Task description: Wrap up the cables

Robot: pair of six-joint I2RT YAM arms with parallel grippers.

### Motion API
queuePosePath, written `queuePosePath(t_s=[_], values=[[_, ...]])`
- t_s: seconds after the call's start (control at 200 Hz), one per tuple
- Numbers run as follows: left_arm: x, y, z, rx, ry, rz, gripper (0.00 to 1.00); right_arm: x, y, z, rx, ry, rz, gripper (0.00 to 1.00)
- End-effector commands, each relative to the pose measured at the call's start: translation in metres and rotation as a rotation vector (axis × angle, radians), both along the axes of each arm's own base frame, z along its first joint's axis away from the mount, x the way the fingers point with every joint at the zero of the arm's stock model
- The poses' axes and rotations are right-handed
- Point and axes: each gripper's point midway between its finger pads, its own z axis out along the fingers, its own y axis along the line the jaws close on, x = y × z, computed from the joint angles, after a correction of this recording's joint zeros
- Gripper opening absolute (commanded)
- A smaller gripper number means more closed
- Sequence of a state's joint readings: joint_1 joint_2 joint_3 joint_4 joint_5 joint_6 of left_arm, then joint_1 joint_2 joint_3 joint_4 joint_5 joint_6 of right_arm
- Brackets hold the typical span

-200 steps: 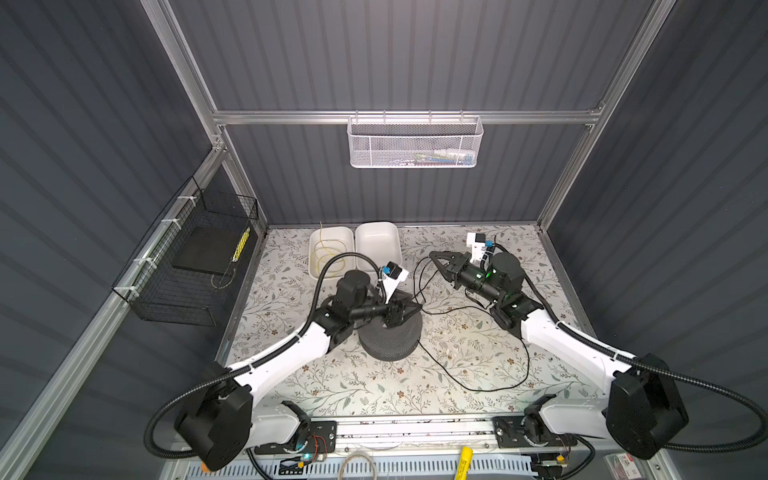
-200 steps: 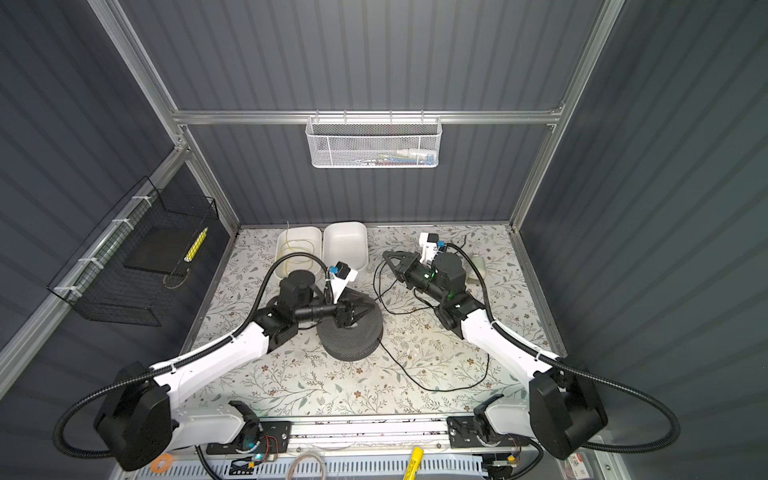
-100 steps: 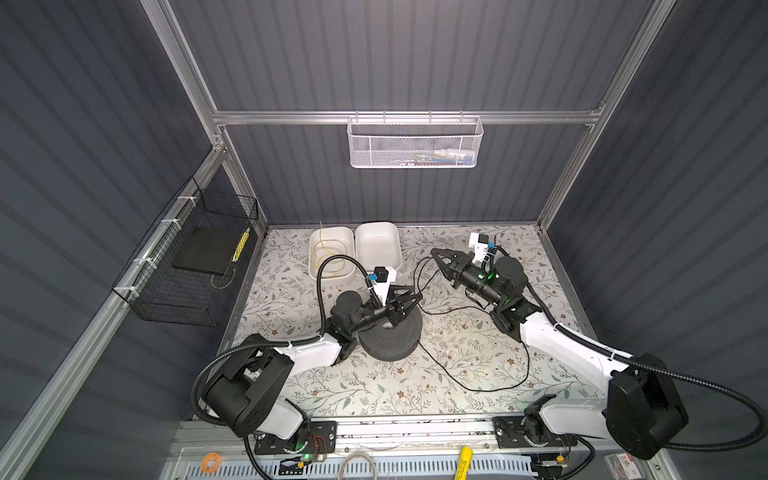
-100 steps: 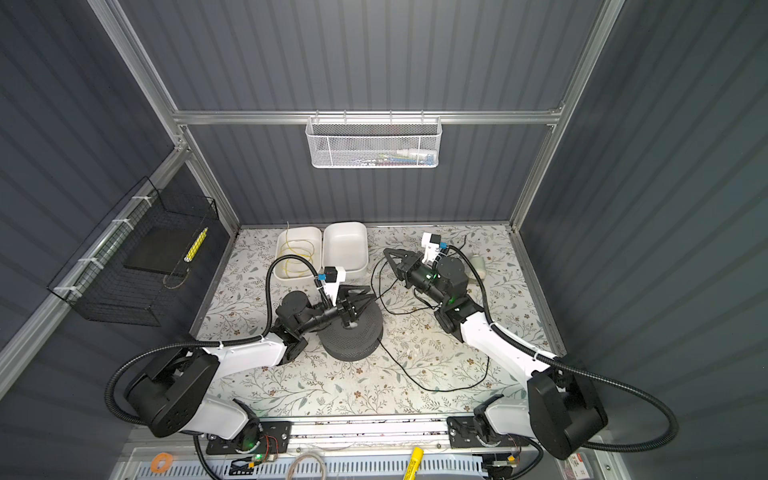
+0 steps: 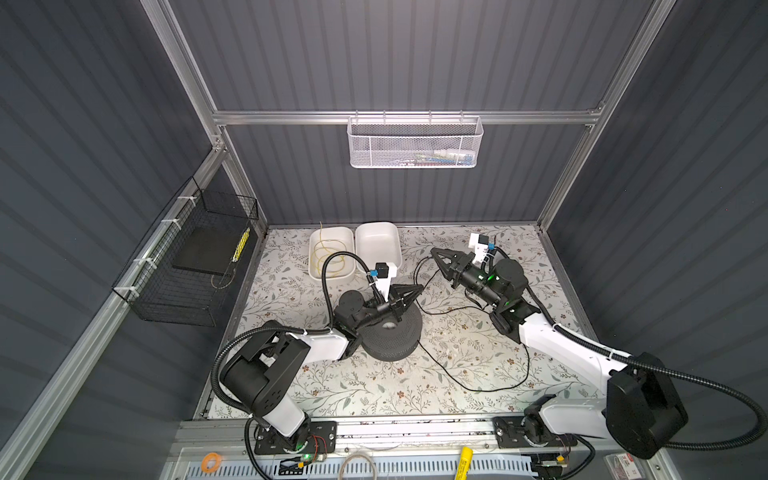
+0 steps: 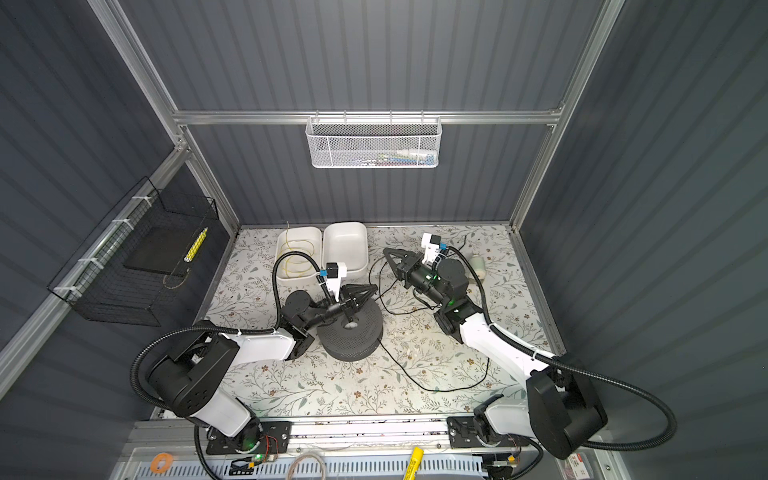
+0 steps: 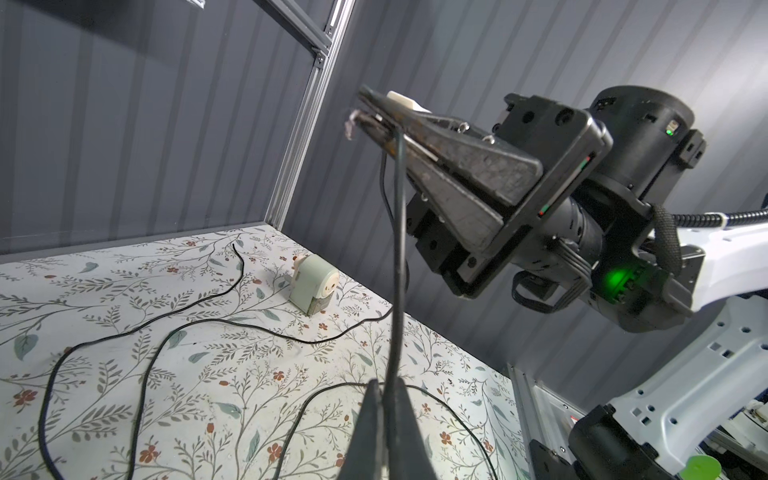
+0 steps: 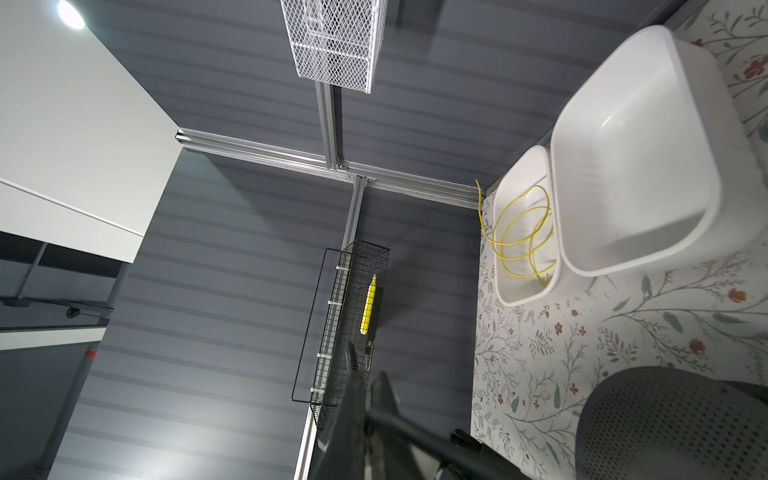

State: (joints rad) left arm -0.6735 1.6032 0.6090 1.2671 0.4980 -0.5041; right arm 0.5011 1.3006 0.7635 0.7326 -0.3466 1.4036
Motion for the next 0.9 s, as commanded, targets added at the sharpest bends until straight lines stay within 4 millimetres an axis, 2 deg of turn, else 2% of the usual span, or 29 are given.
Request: queuePosePath(t_s=[0.0, 0.105, 0.155, 0.305, 0.405, 0.575, 0.75, 0.895], values=[[-0.007, -0.005, 0.020, -0.003, -0.060, -0.042, 0.00, -0.001, 0.002, -0.010, -0.009, 0.006, 0.005, 0.00], [-0.013, -0.008, 0.018, 0.052, -0.038, -0.082, 0.00, 0.004, -0.007, -0.016, -0.041, 0.009, -0.046, 0.00], [-0.013, -0.009, 0.012, 0.100, -0.007, -0.085, 0.00, 0.004, -0.008, -0.015, -0.058, 0.000, -0.045, 0.13], [-0.017, -0.004, 0.006, 0.199, 0.028, -0.080, 0.00, -0.003, 0.000, -0.013, -0.103, -0.027, 0.011, 0.33], [-0.020, -0.001, 0.007, 0.226, 0.021, -0.075, 0.00, -0.003, 0.004, -0.020, -0.103, -0.009, 0.027, 0.38], [-0.021, -0.001, 0.006, 0.253, 0.026, -0.081, 0.00, -0.002, 0.006, -0.020, -0.091, -0.017, 0.033, 0.33], [-0.022, 0.002, -0.007, 0.304, 0.059, -0.071, 0.00, -0.006, 0.003, -0.010, -0.100, -0.041, 0.027, 0.00], [-0.021, 0.014, -0.012, 0.362, 0.070, -0.014, 0.00, -0.006, -0.004, -0.010, -0.126, -0.047, 0.008, 0.00]])
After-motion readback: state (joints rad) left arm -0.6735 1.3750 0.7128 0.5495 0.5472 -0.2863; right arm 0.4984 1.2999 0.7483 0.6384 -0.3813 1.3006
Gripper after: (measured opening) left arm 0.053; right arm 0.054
